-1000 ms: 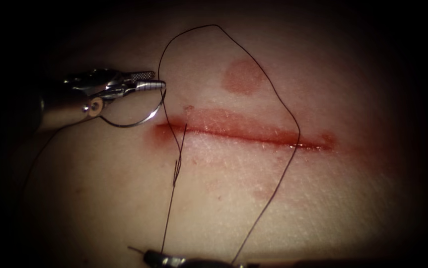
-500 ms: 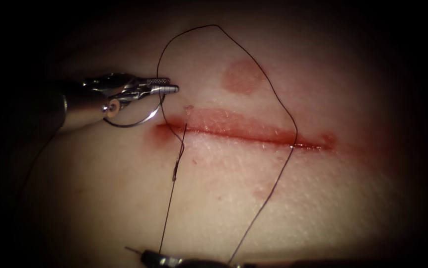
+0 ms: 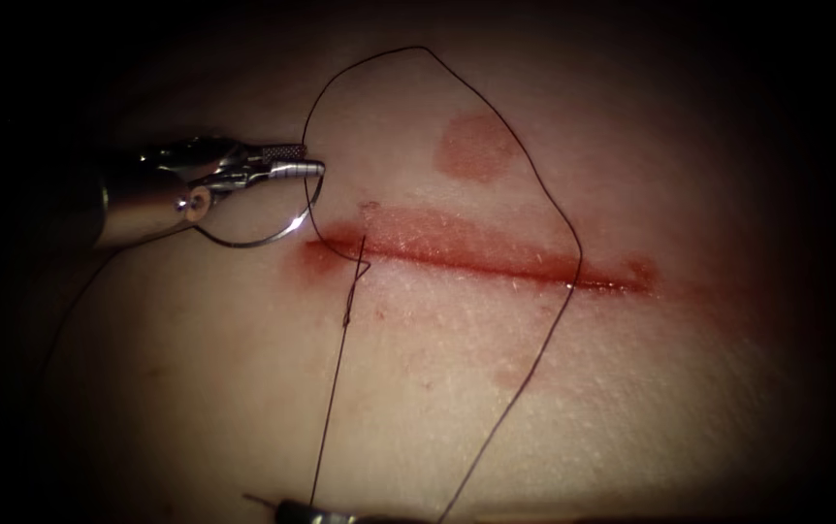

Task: Wound Closure
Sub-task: Re-grasp the long suture end with the left gripper for a closer grip.

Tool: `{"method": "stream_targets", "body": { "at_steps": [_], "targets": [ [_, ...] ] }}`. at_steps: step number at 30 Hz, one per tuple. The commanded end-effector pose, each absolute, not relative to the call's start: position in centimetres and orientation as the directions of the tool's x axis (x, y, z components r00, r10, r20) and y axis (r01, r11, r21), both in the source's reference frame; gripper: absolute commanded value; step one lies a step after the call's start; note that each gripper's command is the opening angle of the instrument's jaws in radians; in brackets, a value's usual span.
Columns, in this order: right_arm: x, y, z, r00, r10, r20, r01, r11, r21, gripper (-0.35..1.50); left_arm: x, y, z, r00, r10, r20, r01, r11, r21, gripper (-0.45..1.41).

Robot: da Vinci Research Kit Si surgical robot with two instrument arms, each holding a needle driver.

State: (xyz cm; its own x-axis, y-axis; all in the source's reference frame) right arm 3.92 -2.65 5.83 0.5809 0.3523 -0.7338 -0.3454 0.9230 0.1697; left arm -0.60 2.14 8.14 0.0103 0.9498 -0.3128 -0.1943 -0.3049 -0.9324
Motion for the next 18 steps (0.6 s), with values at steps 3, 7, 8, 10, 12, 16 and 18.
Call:
{"method": "stream_targets", "body": {
  "at_steps": [3, 7, 8, 10, 12, 16, 18],
  "targets": [
    [3.97, -2.72, 5.88, 0.582, 0.352, -0.733, -0.341, 0.924, 0.174, -0.35, -0.61, 2.15, 8.06, 0.012, 0.941, -0.337, -0.180, -0.329, -0.927, 0.54],
    [3.98, -2.74, 5.87, 0.582, 0.351, -0.733, -0.340, 0.924, 0.173, -0.35, -0.59, 2.21, 7.97, 0.030, 0.924, -0.381, -0.228, -0.365, -0.903, 0.54],
    [3.98, -2.75, 5.87, 0.582, 0.351, -0.734, -0.340, 0.924, 0.173, -0.35, -0.59, 2.22, 7.98, 0.030, 0.922, -0.387, -0.237, -0.370, -0.898, 0.53],
    [3.98, -2.75, 5.86, 0.582, 0.351, -0.734, -0.340, 0.925, 0.173, -0.35, -0.60, 2.22, 8.03, 0.025, 0.920, -0.391, -0.258, -0.372, -0.892, 0.53],
    [3.98, -2.76, 5.86, 0.582, 0.351, -0.734, -0.339, 0.925, 0.173, -0.35, -0.60, 2.22, 8.11, 0.014, 0.916, -0.401, -0.270, -0.383, -0.883, 0.53],
    [3.97, -2.76, 5.85, 0.582, 0.351, -0.734, -0.339, 0.925, 0.173, -0.35, -0.62, 2.20, 8.27, 0.000, 0.911, -0.413, -0.291, -0.395, -0.871, 0.55],
    [3.97, -2.76, 5.85, 0.582, 0.351, -0.734, -0.339, 0.925, 0.173, -0.35, -0.65, 2.17, 8.35, 0.000, 0.907, -0.421, -0.297, -0.402, -0.866, 0.55]
  ]
}}
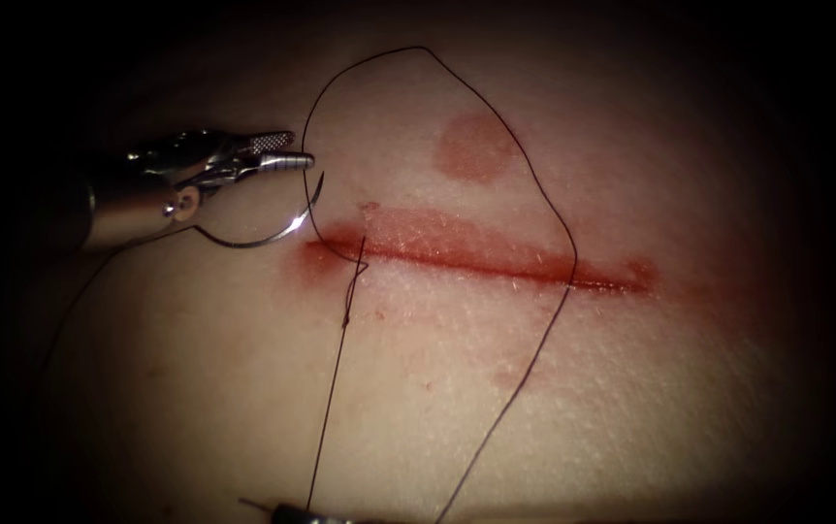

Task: Wound Closure
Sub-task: Re-grasp the long suture end with the left gripper for a closer grip.

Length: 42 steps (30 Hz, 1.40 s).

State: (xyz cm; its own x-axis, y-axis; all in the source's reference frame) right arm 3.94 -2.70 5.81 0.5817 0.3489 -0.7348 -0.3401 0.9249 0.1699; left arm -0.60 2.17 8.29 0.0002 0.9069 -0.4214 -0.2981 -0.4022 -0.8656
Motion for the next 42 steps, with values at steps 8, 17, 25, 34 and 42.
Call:
{"method": "stream_targets", "body": {
  "at_steps": [8, 17, 25, 34, 42],
  "targets": [
    [3.97, -2.78, 5.84, 0.582, 0.350, -0.734, -0.338, 0.925, 0.173, -0.35, -0.71, 2.17, 8.60, -0.002, 0.897, -0.442, -0.314, -0.420, -0.852, 0.55],
    [3.97, -2.79, 5.82, 0.582, 0.350, -0.734, -0.338, 0.925, 0.173, -0.35, -0.78, 2.16, 8.83, -0.003, 0.887, -0.462, -0.331, -0.437, -0.837, 0.55],
    [3.96, -2.80, 5.82, 0.582, 0.349, -0.734, -0.337, 0.925, 0.173, -0.35, -0.70, 2.19, 8.92, -0.008, 0.886, -0.464, -0.333, -0.440, -0.834, 0.59],
    [3.98, -2.80, 5.82, 0.582, 0.350, -0.734, -0.333, 0.926, 0.177, -0.35, -0.59, 2.21, 8.91, 0.003, 0.886, -0.464, -0.380, -0.428, -0.820, 0.58],
    [3.98, -2.80, 5.81, 0.582, 0.350, -0.734, -0.333, 0.926, 0.177, -0.35, -0.74, 2.12, 9.11, -0.035, 0.884, -0.466, -0.404, -0.439, -0.802, 0.59]
  ]
}}
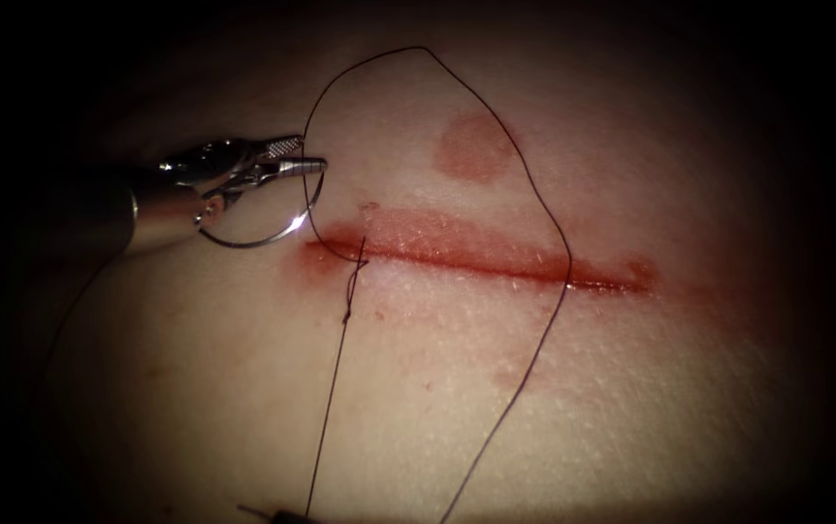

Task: Wound Closure
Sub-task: Re-grasp the long suture end with the left gripper for a closer grip.

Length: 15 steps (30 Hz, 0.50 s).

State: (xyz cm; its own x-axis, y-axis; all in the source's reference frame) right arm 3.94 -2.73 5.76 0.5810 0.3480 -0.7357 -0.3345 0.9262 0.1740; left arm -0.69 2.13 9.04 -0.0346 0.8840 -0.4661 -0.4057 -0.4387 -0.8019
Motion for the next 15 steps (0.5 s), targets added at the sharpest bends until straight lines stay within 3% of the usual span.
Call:
{"method": "stream_targets", "body": {
  "at_steps": [1, 15],
  "targets": [
    [3.98, -2.80, 5.81, 0.582, 0.350, -0.734, -0.333, 0.926, 0.177, -0.35, -0.75, 2.12, 9.14, -0.041, 0.883, -0.467, -0.408, -0.441, -0.799, 0.60],
    [3.96, -2.81, 5.80, 0.584, 0.350, -0.733, -0.331, 0.927, 0.178, -0.35, -0.64, 2.23, 9.49, -0.059, 0.868, -0.493, -0.415, -0.471, -0.778, 0.61]
  ]
}}
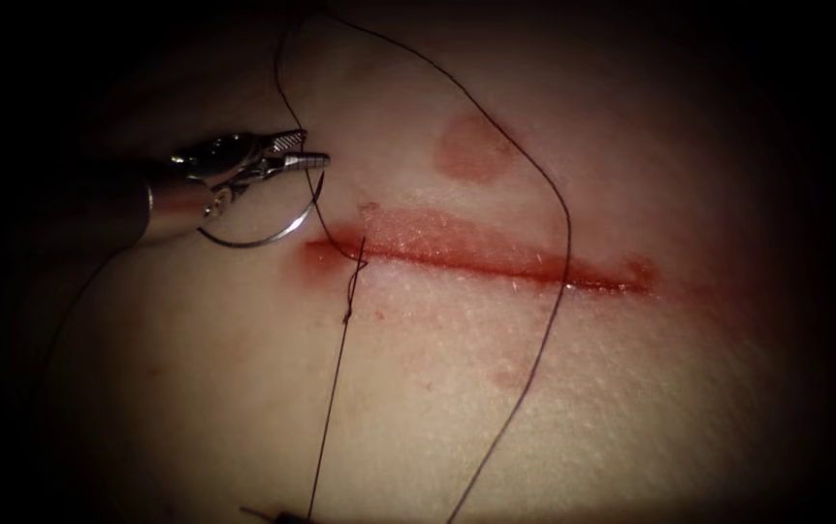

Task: Wound Closure
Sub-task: Re-grasp the long suture end with the left gripper for a closer grip.

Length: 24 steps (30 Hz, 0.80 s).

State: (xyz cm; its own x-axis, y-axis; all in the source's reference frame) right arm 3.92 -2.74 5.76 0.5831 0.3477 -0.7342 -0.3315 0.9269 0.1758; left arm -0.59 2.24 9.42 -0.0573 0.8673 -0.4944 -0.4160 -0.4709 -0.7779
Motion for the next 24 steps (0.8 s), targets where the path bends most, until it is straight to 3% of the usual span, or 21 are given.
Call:
{"method": "stream_targets", "body": {
  "at_steps": [1, 24],
  "targets": [
    [3.97, -2.80, 5.80, 0.584, 0.350, -0.733, -0.331, 0.927, 0.179, -0.35, -0.64, 2.23, 9.49, -0.059, 0.868, -0.494, -0.416, -0.471, -0.778, 0.62],
    [4.01, -2.82, 5.78, 0.586, 0.344, -0.733, -0.325, 0.929, 0.176, -0.35, -0.51, 2.13, 9.30, -0.069, 0.869, -0.489, -0.405, -0.473, -0.783, 0.57]
  ]
}}
